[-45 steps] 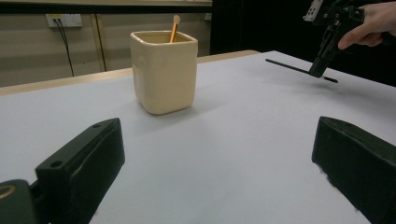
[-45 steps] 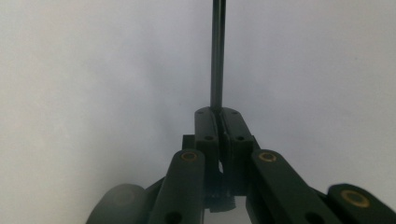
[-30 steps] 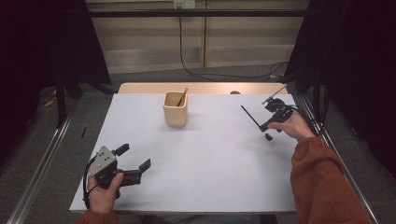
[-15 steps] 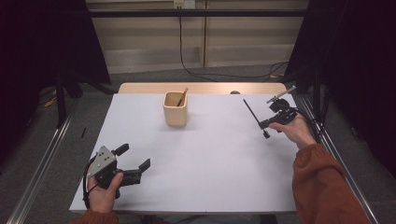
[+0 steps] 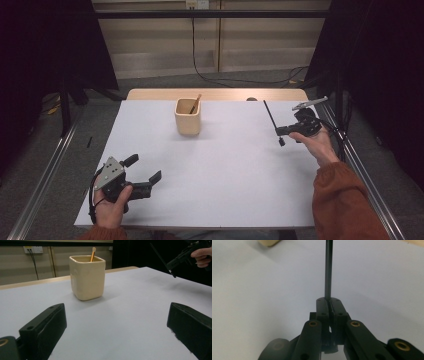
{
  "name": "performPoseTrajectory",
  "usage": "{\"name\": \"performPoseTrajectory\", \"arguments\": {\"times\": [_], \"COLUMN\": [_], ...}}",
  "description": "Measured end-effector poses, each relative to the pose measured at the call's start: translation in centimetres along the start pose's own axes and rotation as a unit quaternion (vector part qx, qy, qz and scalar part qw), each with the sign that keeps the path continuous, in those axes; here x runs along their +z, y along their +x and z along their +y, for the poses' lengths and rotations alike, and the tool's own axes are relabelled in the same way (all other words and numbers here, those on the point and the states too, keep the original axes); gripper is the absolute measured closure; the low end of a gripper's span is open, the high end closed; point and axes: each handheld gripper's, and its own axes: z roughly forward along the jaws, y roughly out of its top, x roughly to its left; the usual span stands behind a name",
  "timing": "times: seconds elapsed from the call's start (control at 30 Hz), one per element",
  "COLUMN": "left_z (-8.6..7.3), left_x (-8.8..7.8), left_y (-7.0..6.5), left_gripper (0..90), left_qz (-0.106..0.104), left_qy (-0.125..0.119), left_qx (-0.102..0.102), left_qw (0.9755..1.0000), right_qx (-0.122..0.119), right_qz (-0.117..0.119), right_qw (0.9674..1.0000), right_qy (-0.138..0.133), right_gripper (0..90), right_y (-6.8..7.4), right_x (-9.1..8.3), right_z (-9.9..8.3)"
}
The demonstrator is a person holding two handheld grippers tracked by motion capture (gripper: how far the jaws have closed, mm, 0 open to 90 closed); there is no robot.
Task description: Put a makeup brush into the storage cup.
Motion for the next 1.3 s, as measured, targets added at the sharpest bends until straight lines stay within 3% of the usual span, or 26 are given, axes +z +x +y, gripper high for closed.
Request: {"name": "performPoseTrajectory", "arguments": {"times": [0.27,0.57,0.67,1.0,1.13,1.3], "left_z": [0.0,0.0,0.0,0.0,0.0,0.0], "left_x": [-0.1,-0.1,-0.1,0.0,-0.1,0.0], "left_y": [0.0,0.1,0.0,0.1,0.1,0.1], "left_gripper": [2.7,2.7,2.7,2.6,2.6,2.6], "left_qz": [0.002,0.004,0.003,-0.004,-0.003,-0.003], "left_qy": [0.003,0.000,0.001,0.001,-0.001,0.000], "left_qx": [0.002,0.001,0.001,0.002,-0.002,-0.004], "left_qw": [1.0000,1.0000,1.0000,1.0000,1.0000,1.0000], "right_qx": [-0.007,-0.013,-0.012,-0.002,-0.002,-0.020], "right_qz": [0.002,0.022,0.021,0.015,0.023,0.038], "right_qw": [0.9983,0.9925,0.9914,0.9792,0.9778,0.9772], "right_qy": [-0.058,-0.120,-0.129,-0.202,-0.208,-0.208], "right_gripper": [86.5,86.6,86.5,86.5,86.6,86.6], "right_y": [0.2,0.4,0.6,0.8,0.8,1.1], "right_x": [-0.6,-0.8,-0.9,-2.2,-2.7,-3.3], "right_z": [-0.7,-1.1,-1.0,-1.5,-1.4,-1.0]}}
